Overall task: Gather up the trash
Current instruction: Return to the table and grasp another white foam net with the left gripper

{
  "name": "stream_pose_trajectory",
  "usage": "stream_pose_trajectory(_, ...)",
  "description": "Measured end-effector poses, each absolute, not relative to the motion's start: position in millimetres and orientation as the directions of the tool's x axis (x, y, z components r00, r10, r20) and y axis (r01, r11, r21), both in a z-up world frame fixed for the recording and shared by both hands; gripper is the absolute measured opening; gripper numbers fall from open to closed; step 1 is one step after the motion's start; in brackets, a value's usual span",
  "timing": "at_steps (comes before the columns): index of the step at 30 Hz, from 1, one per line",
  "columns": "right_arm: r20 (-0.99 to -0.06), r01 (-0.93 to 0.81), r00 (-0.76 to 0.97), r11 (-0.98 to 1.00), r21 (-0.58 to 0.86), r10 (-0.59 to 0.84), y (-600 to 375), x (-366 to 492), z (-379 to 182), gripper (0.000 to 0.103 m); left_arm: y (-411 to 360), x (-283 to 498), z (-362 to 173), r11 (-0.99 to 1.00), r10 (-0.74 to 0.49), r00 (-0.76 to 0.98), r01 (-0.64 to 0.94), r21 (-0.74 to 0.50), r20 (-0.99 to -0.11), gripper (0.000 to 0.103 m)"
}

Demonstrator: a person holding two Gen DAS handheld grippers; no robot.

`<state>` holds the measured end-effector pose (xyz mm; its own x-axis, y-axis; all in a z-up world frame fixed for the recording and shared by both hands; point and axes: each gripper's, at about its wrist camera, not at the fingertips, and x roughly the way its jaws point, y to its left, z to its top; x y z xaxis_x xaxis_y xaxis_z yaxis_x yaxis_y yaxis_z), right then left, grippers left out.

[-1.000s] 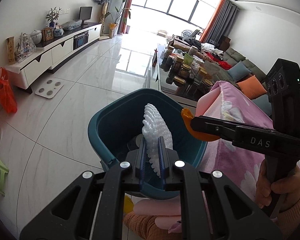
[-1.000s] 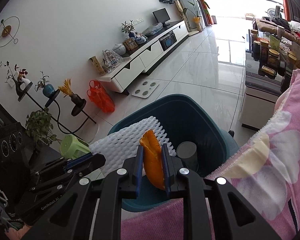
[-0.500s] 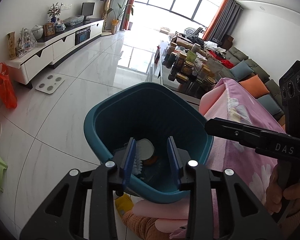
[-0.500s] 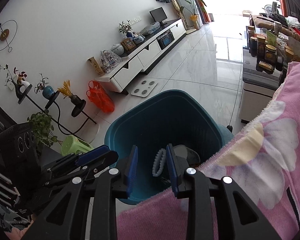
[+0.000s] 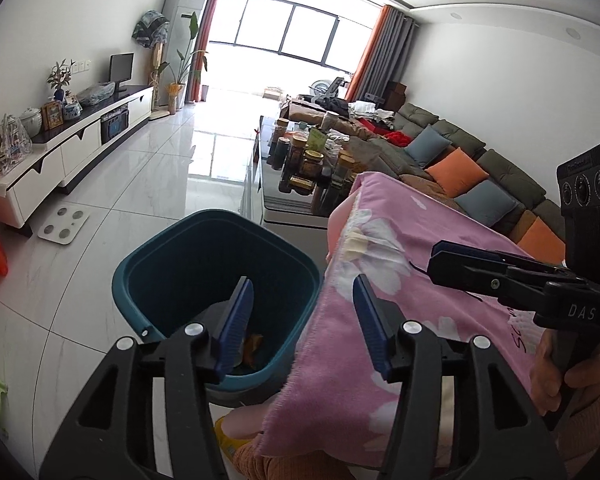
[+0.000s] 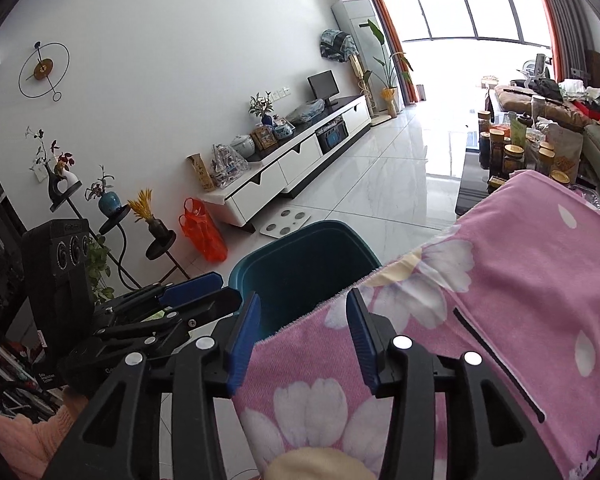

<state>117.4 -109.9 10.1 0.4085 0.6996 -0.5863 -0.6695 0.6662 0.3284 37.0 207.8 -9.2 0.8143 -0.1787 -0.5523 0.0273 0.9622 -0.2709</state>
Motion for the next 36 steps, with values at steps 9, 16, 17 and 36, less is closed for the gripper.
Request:
stream_pose_trajectory(9,-0.543,-0.583,0.556,0.761,0.285,0.629,-201.9,78.6,21.8,0.046,107.2,32.1,-0.1,0.908,-0.412,0.747,0.287,-0.305,-0.522,0.058)
stream_pose_trajectory(16,-0.551,-0.421,0.675,0.870,0.258,0.490,-284.4,57.2,15.9,0.047,36.1,34.4,-12.8,0.838,-0.546,0.639,0.426,-0.341,-0.542,0.058)
stream_pose_trajectory(17,-0.557,-0.391,0.690,0.885,0.252,0.463,-295.9,54.6,14.2,0.047,28.9,34.9,-14.4,0.829,-0.559,0.626,0.439,-0.346,-0.544,0.058)
stream_pose_trajectory(36,-0.641,-0.225,0.681,0.934,0.277,0.354,-364.1,46.2,-31.8,0.024,-32.3,50.1,-40.8,0.762,-0.641,0.486,0.500,-0.412,-0.594,0.058)
